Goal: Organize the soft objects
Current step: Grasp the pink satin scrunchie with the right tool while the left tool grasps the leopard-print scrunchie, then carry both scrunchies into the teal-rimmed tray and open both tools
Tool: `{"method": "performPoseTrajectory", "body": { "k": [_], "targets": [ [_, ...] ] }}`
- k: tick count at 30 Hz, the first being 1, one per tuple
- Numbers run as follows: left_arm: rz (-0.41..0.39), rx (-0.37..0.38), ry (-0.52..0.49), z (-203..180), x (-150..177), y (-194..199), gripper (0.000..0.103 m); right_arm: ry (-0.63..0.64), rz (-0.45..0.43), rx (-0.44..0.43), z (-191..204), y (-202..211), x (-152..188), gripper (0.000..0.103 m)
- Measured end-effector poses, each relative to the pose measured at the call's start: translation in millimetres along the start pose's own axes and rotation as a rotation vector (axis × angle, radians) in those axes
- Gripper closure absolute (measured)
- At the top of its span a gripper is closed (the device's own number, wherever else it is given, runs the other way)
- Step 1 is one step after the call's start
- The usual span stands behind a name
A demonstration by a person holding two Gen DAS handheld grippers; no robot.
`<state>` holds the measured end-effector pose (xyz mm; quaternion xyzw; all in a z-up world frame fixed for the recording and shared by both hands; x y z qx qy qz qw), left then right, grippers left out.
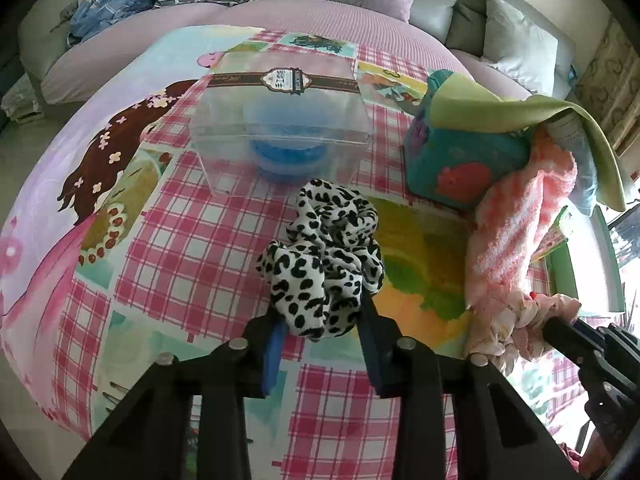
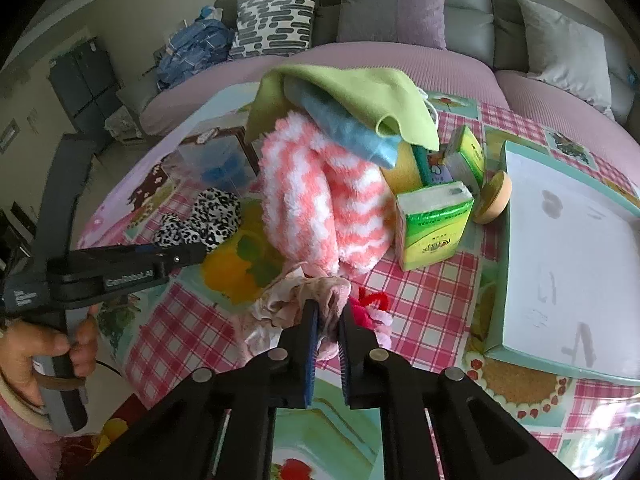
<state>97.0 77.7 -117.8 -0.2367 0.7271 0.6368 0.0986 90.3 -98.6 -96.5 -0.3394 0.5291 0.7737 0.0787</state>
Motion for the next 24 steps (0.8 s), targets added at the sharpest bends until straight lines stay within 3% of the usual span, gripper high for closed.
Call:
{"method": "performPoseTrajectory", "body": {
  "k": [5, 16, 24],
  "targets": [
    [-0.014, -0.006, 0.014, 2.6, -1.4, 2.6, 0.082, -0.022, -0.026, -0.02, -1.6, 10.0, -4.2, 0.094],
    [-0.075, -0.013, 0.033, 9.4, -3.1, 44.8, 0.084, -0.066, -0.126, -0.048, -8.7, 52.5, -23.8, 0.094],
    [-0.18, 0.013, -0.019, -18.7, -24.9, 91.3, 0.084, -0.116, -0.207, 0.015, -36.7, 91.7, -38.1, 0.094]
  ]
}}
Point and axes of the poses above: each gripper's, at about its wrist camera, not at the fingertips, and y roughly against the way its jaws point, z to its left, x to its underside, the point moved 10 cm from there along -y, roughly the way its jaws point
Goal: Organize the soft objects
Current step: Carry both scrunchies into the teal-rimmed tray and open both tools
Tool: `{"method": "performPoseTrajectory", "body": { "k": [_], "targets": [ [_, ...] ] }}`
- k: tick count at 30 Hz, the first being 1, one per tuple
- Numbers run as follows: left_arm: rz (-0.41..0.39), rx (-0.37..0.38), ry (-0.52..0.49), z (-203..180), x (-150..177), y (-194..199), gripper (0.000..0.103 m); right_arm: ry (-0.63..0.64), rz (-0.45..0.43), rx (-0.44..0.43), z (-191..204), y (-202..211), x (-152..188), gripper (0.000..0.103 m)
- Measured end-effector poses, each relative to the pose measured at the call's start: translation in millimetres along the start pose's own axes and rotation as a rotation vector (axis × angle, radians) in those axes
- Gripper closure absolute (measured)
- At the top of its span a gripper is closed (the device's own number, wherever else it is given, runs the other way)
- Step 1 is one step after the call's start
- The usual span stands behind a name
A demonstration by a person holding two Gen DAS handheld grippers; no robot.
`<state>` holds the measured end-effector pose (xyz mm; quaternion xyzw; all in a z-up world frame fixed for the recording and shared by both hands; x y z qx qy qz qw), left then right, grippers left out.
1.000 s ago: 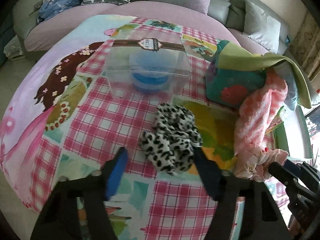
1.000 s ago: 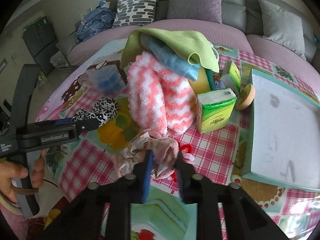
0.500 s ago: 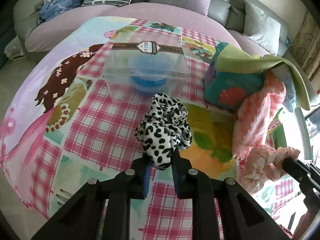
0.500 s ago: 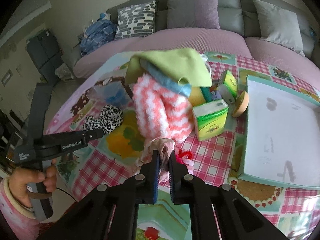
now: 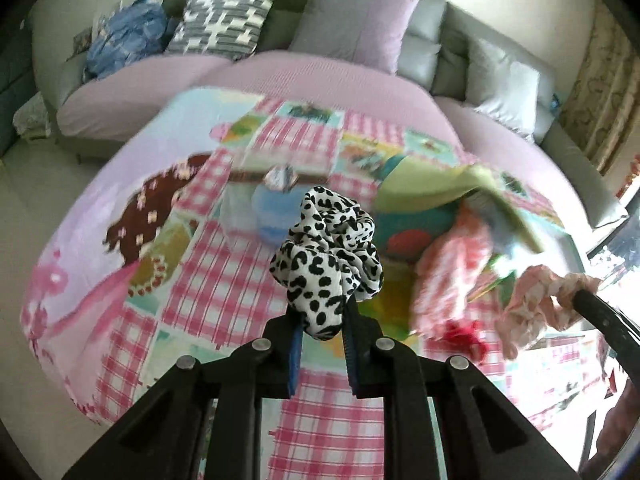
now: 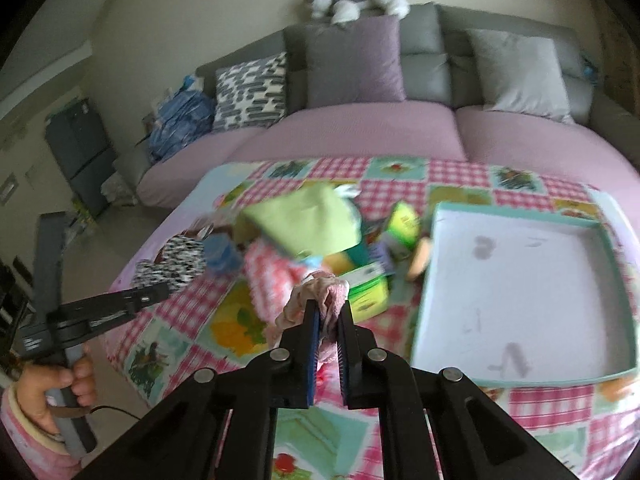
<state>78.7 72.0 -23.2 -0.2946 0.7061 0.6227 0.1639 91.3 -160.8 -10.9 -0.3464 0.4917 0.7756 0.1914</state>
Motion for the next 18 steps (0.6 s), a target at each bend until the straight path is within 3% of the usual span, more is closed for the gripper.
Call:
{"method": "performPoseTrajectory", "body": {
  "k": [8, 18],
  "targets": [
    [-0.117, 0.079, -0.131, -64.3, -45.5, 39.6, 0.084, -0.068, -0.107, 0.152, -64.4, 34.7, -37.2, 0.094],
    [-0.135, 0.244, -0.34, -205.8, -94.3, 21.4, 0.084, -0.178, -0.176, 0.352, -158.4, 61.2, -71.2, 0.094]
  ]
}}
Point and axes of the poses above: each gripper's, at about its wrist camera, not at the fingertips, and y roughly against the way its jaws point, z to its left, x to its underside, the point moved 10 cm from there along -y, roughly the way its jaws point
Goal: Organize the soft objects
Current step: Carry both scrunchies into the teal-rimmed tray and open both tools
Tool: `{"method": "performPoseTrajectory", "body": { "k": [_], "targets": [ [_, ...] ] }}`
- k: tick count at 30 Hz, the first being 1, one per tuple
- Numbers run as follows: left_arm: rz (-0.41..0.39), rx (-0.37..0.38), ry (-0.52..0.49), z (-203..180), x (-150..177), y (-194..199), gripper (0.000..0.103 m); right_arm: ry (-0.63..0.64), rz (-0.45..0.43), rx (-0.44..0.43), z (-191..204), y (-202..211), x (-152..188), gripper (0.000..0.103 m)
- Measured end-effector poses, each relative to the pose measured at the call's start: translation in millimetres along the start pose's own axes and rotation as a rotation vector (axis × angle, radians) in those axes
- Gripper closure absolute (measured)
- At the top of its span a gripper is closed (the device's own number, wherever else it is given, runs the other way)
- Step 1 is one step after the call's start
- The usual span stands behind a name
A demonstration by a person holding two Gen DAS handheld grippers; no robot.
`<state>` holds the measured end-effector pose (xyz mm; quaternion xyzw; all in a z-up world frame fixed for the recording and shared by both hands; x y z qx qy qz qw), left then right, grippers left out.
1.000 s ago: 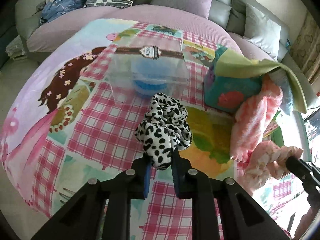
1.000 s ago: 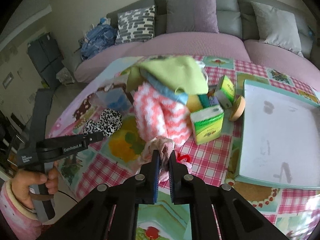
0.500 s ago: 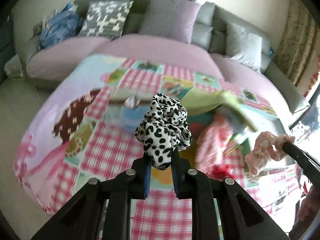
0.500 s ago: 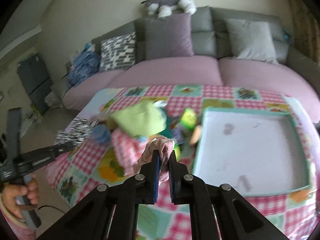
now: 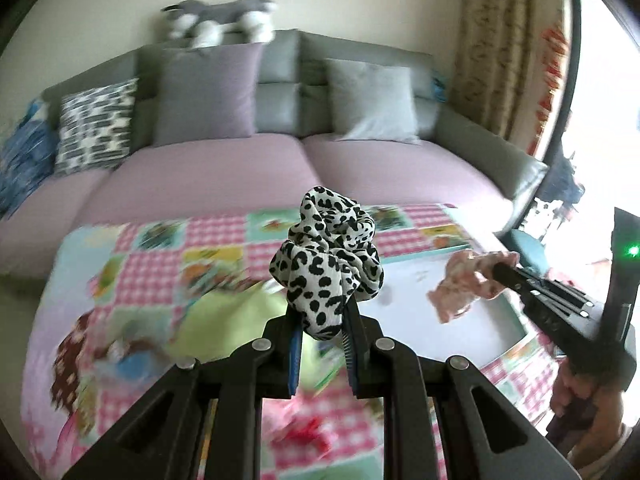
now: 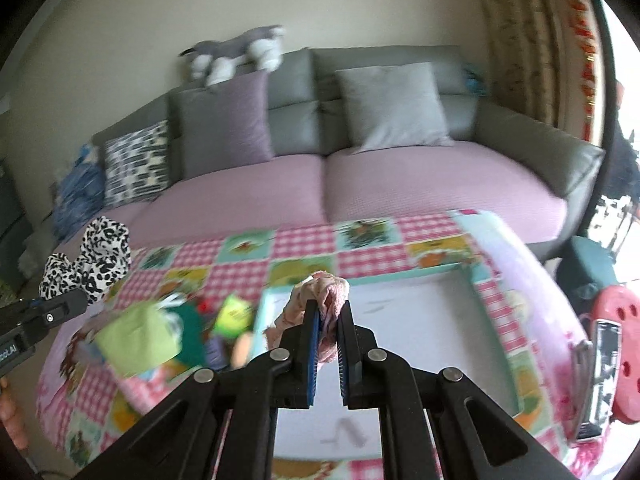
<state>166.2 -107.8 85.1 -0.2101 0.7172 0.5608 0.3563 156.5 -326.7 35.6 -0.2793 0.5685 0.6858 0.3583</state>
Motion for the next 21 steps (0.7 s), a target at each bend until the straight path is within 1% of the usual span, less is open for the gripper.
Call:
{"method": "performPoseTrajectory", "body": {
  "k": [3, 7, 10, 15, 19, 21],
  "targets": [
    [0.017, 0.053, -0.033, -35.5, -16.1, -24.7, 0.084, -0.026, -0.014, 0.061, -23.8, -4.2, -11.1, 0.094],
    [0.061, 0.095, -0.046, -70.5, -12.9, -59.7, 0.084, -0.073, -0.019, 0.128, -51.0, -11.4, -18.2, 0.094],
    [0.097, 0.103, -0.041, -88.0, -3.7, -87.0, 0.084, -0.118, -0.013, 0.171, -72.7, -17.8, -16.2, 0.094],
    [0.143, 0.101, -0.021, -99.6, 11.3, -123.3, 0.084, -0.207, 0.015, 0.241, -109.4, -33.0, -4.7, 0.094],
    [0.172, 0.088, -0.012, -105.4, 21.8, -149.1, 0.084, -0.215, 0.048, 0.288, -124.3, -48.9, 9.2, 0.094],
    [0.189, 0.085, -0.011, -107.9, 27.5, -160.3, 0.084, -0.213, 0.08, 0.29, -127.2, -62.0, 18.2, 0.094]
  ]
}}
Point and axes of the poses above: each gripper's, at about its wrist camera, not at the fingertips, and y roughly against the way its jaws point, z to its left, x to its underside, the point moved 10 cm from there along -y, roughly the way its jaws point
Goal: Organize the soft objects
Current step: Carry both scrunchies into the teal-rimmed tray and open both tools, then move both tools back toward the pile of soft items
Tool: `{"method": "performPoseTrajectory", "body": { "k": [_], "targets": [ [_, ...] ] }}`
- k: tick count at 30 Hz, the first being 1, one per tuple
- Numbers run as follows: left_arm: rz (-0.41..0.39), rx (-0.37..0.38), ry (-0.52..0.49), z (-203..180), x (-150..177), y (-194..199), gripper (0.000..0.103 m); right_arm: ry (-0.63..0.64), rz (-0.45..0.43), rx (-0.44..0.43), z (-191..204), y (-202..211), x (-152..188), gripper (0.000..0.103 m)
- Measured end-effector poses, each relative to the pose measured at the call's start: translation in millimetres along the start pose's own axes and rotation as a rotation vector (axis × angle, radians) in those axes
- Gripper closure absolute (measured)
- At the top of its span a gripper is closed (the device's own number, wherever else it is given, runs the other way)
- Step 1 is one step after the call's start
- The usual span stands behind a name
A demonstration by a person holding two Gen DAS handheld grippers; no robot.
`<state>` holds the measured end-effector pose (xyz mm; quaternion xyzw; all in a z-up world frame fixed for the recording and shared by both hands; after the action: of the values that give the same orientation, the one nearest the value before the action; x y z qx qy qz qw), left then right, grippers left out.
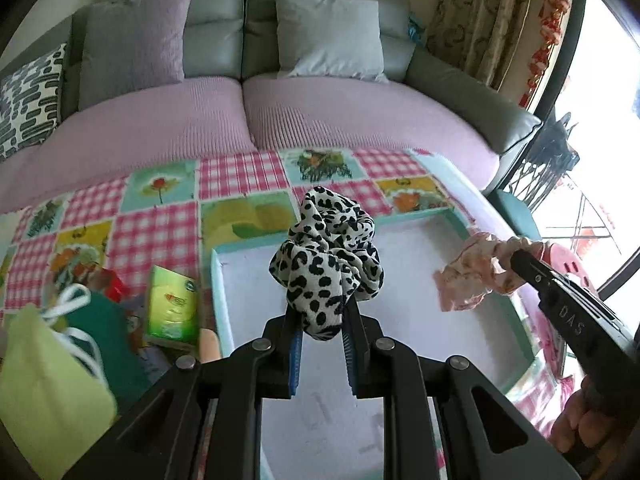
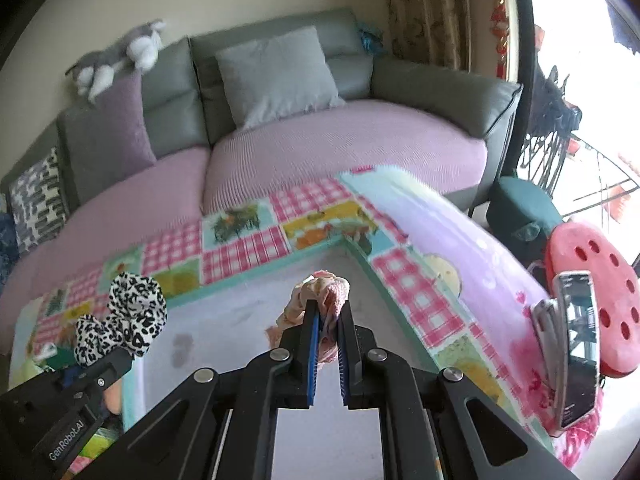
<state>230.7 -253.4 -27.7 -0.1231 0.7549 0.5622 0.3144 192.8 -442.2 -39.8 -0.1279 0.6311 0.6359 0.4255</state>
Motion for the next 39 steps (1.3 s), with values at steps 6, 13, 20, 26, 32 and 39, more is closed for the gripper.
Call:
{"method": "performPoseTrajectory", "body": {
  "k": [6, 13, 20, 26, 32, 39],
  "targets": [
    [0.042, -0.007, -0.006, -7.6, 11.9, -21.9, 0.084, 0.006, 0.046, 0.014, -6.3, -16.3, 12.9, 0.091],
    [0.073, -0.024, -0.005, -10.2, 17.6, -26.0, 0.062, 0.006, 0.066, -0.002, -9.4, -15.8, 14.7, 0.071],
    [0.059, -0.094, 0.027, 6.6, 10.6, -11.1, 0.047, 0.046, 0.062, 0.014, -6.2, 0.4, 10.6, 0.041],
    [0.048, -0.184, 0.062, 28.9, 7.5, 9.7, 0.021, 0.103, 0.124, 0.029, -2.8, 5.5, 20.8, 0.022],
    [0.018, -0.229, 0.086, 45.7, 5.9, 38.5, 0.014, 0.132, 0.125, 0.031, 0.8, 20.6, 23.5, 0.0],
    [-0.05, -0.236, 0.151, 74.7, 1.8, 79.0, 0.014, 0.129, 0.105, 0.007, 11.0, 34.5, 20.8, 0.0]
  ]
}}
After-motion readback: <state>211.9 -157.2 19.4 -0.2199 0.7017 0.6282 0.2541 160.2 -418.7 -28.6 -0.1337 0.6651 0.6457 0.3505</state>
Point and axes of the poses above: each gripper's, at about its wrist camera, not at the fingertips, and y roughly against the way its jaws point, z to its left, x to its underside, the point moved 10 cm from there along -y, roughly the way its jaws point
